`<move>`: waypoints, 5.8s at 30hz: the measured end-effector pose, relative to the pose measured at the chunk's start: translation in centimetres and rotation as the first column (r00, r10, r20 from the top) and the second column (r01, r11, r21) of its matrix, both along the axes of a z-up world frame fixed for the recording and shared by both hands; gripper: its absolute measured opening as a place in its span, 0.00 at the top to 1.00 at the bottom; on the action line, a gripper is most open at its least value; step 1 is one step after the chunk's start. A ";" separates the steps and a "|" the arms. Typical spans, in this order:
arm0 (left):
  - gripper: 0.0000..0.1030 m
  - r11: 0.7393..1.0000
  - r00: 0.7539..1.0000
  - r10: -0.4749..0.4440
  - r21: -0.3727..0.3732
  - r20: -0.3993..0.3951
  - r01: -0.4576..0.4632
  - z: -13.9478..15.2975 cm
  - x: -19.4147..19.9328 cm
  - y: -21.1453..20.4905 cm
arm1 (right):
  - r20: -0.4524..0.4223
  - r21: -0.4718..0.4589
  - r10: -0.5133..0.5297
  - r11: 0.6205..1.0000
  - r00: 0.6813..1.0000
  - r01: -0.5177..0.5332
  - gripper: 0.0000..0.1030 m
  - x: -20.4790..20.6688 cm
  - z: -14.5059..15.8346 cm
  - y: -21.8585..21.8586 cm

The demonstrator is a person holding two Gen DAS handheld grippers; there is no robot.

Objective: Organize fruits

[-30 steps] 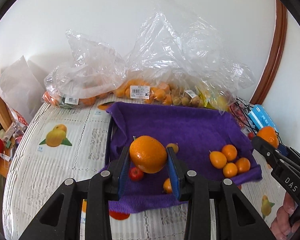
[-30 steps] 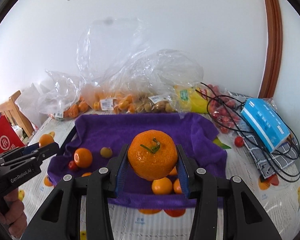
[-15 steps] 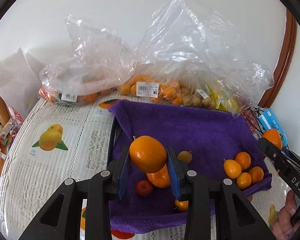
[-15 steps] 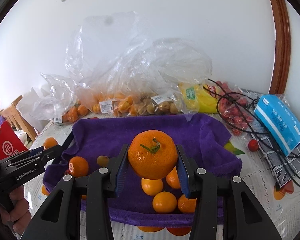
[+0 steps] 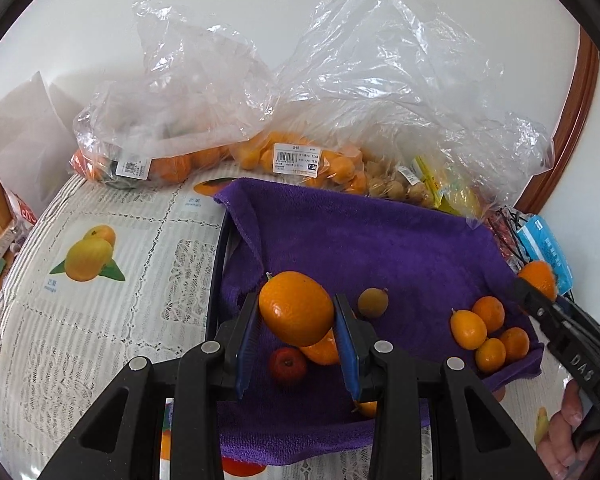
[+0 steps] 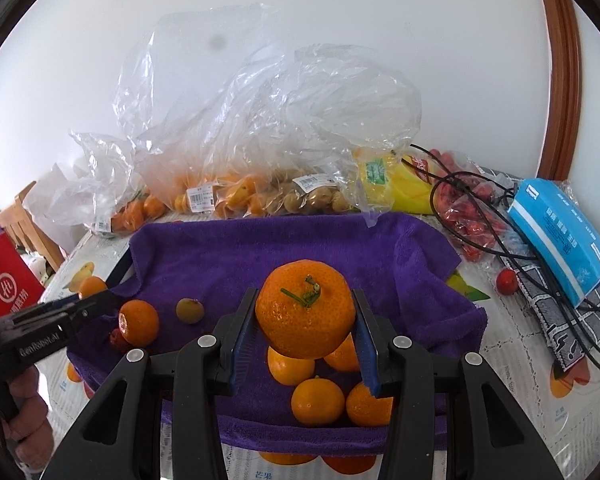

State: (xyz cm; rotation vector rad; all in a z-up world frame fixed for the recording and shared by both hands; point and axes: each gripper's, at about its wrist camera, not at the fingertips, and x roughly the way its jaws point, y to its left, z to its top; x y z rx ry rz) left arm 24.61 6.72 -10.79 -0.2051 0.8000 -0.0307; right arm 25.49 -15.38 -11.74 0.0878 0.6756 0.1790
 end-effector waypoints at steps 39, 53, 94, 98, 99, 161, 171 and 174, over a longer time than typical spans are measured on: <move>0.67 0.999 1.000 0.002 -0.048 -0.015 -0.002 -0.2 0.3 0.4 | -0.109 -0.152 0.177 0.969 0.978 -0.192 0.57 -0.1 -3.0 4.3; 0.67 0.998 0.999 -0.030 -0.049 -0.016 0.029 -0.5 0.1 -0.6 | -0.063 -0.114 0.144 0.982 0.988 -0.150 0.57 -0.5 -1.7 2.9; 0.38 0.992 0.992 -0.115 -0.052 0.051 0.117 0.4 -0.9 -3.0 | -0.050 -0.005 0.015 1.000 0.999 -0.015 0.48 -0.2 -0.5 -0.1; 0.29 0.991 0.989 -0.117 -0.049 0.087 0.121 1.8 -1.8 -2.6 | -0.027 0.006 0.000 1.000 1.000 0.000 0.46 -1.2 0.6 -0.1; 0.25 0.992 0.989 -0.112 -0.049 0.095 0.117 2.2 -2.0 -2.5 | -0.020 0.006 -0.006 1.000 1.000 0.006 0.43 -1.5 0.9 0.0; 0.08 0.997 0.981 -0.052 0.064 0.185 0.041 13.2 -24.6 -5.4 | 0.078 -0.030 -0.127 0.991 0.989 0.129 0.04 -25.9 13.0 -3.5; 0.08 0.997 0.982 -0.049 0.064 0.182 0.038 13.2 -24.6 -5.1 | 0.075 -0.017 -0.129 0.991 0.989 0.130 0.04 -26.0 12.8 -3.4; 0.08 0.997 0.982 -0.049 0.065 0.182 0.038 13.3 -24.7 -5.1 | 0.073 -0.016 -0.123 0.992 0.990 0.125 0.04 -26.1 12.7 -3.3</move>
